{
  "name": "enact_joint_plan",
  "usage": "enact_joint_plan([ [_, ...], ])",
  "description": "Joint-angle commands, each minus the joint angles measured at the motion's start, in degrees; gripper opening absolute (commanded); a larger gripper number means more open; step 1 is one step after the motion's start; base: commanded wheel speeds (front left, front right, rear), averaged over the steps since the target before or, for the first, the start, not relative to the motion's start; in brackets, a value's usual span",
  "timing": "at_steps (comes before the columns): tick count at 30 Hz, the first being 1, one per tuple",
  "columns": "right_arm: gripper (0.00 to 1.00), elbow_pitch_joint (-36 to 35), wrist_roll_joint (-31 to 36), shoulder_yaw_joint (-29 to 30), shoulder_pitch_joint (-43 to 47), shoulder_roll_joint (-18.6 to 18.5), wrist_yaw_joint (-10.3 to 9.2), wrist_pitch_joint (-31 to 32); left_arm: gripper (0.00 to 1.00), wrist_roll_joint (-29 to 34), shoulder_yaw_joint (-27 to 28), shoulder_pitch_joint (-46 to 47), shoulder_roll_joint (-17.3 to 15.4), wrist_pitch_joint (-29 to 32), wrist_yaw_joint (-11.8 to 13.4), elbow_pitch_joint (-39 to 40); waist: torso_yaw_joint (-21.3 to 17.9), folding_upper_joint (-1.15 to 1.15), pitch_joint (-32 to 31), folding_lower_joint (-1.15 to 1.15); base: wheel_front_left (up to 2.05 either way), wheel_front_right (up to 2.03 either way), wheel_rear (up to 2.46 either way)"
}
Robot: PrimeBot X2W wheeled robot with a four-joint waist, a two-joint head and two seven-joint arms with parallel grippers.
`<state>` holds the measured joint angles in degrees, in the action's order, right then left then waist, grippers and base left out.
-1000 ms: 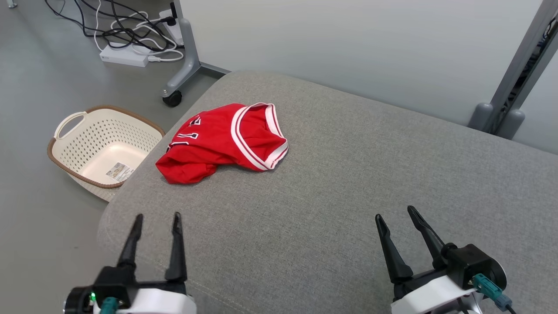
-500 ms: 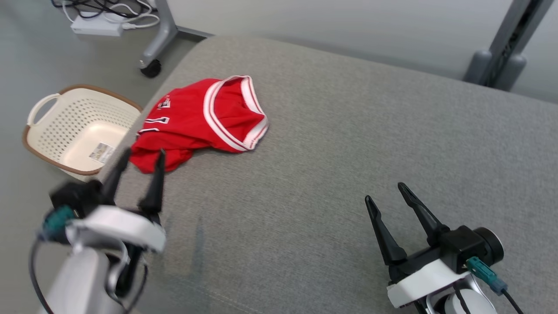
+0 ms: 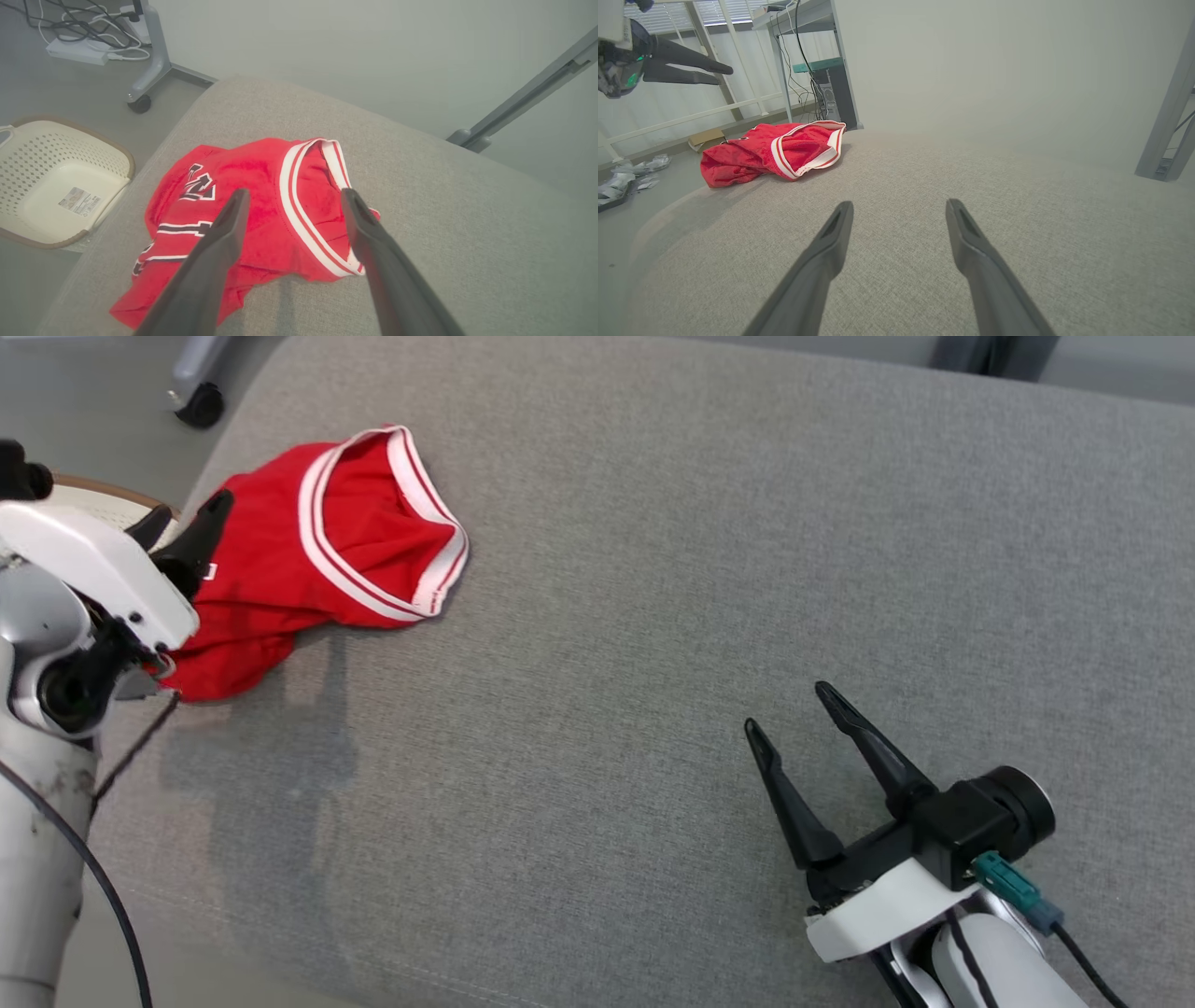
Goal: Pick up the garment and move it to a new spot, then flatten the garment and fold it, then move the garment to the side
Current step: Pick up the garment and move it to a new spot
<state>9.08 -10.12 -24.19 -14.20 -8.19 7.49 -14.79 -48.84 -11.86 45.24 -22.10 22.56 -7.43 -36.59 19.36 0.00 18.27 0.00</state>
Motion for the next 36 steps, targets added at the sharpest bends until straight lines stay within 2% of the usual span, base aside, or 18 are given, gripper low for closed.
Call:
enact_joint_plan([
  [1,1.0,-0.7,-0.1,-1.0,-1.0,-0.5,0.01,0.2,1.0,0.0,-0.9,2.5,-0.5,1.6,-0.1,-1.9,-0.9,0.0,1.7,0.0,0.0,0.0,0.0],
  [10,1.0,-2.7,0.0,-3.3,-3.0,-2.1,0.01,1.3,1.0,-0.2,-5.2,10.0,0.1,8.3,-0.1,-13.0,-1.2,0.0,5.0,0.0,0.0,0.0,0.0],
  [17,1.0,-4.5,0.3,-3.6,-3.9,-3.0,0.01,2.4,1.0,1.0,-5.8,14.0,0.4,7.4,0.8,-19.6,-2.0,0.0,7.2,0.0,0.0,0.0,0.0],
  [33,1.0,-8.0,1.0,-3.5,-4.7,-4.4,0.01,4.1,1.0,1.9,-7.7,20.0,1.5,7.0,0.6,-30.5,-4.5,0.0,11.9,0.0,0.0,0.0,0.0],
  [34,1.0,-8.1,1.0,-3.4,-4.6,-4.4,0.01,4.1,0.42,1.7,-7.7,20.1,1.6,7.0,0.5,-30.9,-4.6,0.0,11.9,0.0,0.0,0.0,0.0],
  [35,1.0,-8.1,1.0,-3.3,-4.5,-4.4,0.01,4.1,0.0,1.5,-7.6,20.4,1.6,6.8,0.5,-31.2,-4.6,0.0,12.0,0.0,0.0,0.0,0.0],
  [36,1.0,-8.1,1.1,-3.2,-4.5,-4.4,0.01,4.0,0.0,1.4,-7.6,20.6,1.7,6.6,0.4,-31.6,-4.6,0.0,12.0,0.0,0.0,0.0,0.0],
])
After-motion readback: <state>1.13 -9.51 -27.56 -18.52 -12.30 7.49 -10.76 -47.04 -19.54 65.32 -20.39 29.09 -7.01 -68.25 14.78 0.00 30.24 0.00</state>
